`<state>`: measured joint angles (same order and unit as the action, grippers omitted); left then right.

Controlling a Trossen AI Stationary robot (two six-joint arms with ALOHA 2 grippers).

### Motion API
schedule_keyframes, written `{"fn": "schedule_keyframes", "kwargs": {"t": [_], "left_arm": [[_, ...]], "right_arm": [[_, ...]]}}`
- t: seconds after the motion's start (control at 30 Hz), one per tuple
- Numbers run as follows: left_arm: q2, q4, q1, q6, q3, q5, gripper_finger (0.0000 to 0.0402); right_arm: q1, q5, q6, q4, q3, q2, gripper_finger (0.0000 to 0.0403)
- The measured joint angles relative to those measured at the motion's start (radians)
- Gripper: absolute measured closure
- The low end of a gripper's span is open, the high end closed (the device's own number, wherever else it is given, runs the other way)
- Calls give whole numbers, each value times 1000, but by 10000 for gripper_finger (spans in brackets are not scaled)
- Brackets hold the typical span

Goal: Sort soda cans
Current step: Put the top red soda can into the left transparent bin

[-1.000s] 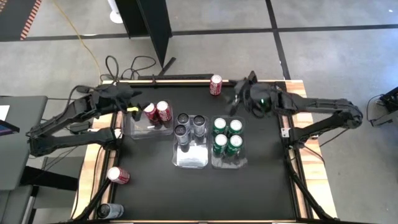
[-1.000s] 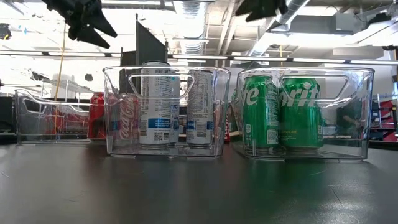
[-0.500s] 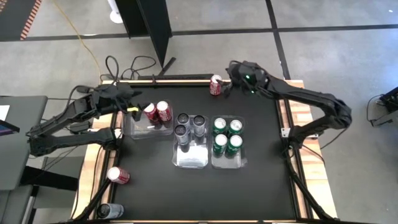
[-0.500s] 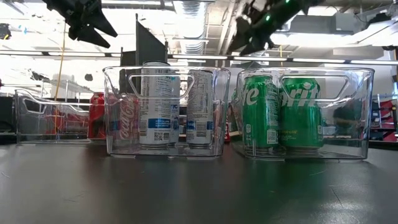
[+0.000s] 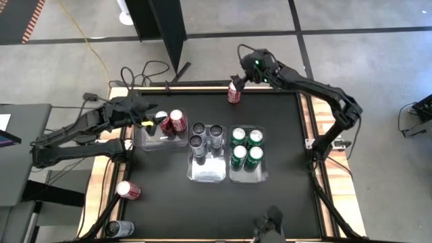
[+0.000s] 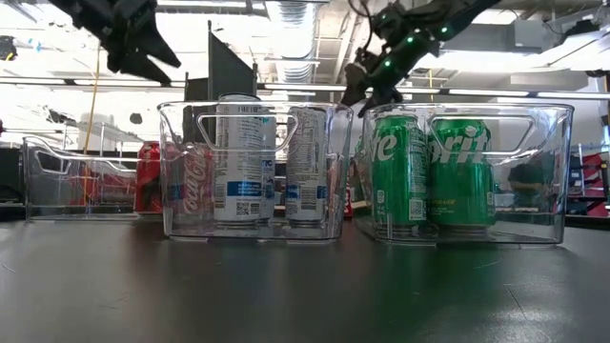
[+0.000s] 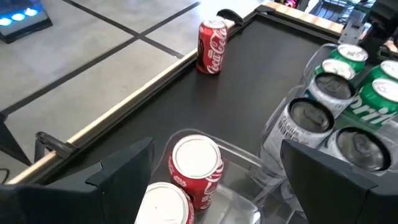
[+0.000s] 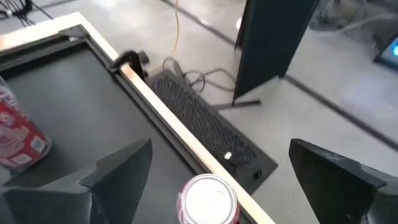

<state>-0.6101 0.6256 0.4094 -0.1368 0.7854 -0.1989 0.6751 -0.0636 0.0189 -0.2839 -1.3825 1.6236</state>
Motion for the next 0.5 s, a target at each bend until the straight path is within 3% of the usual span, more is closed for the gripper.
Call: {"fn": "schedule_keyframes", "kwargs": {"t": [0.23, 0.5], "left_arm": [[75, -122, -1, -13, -159, 0, 58], [158, -165, -1, 1, -179, 0, 58]], "right_arm": [[66, 82, -15, -189, -124, 124, 4], [57, 125, -38, -243, -194, 224, 3]]}}
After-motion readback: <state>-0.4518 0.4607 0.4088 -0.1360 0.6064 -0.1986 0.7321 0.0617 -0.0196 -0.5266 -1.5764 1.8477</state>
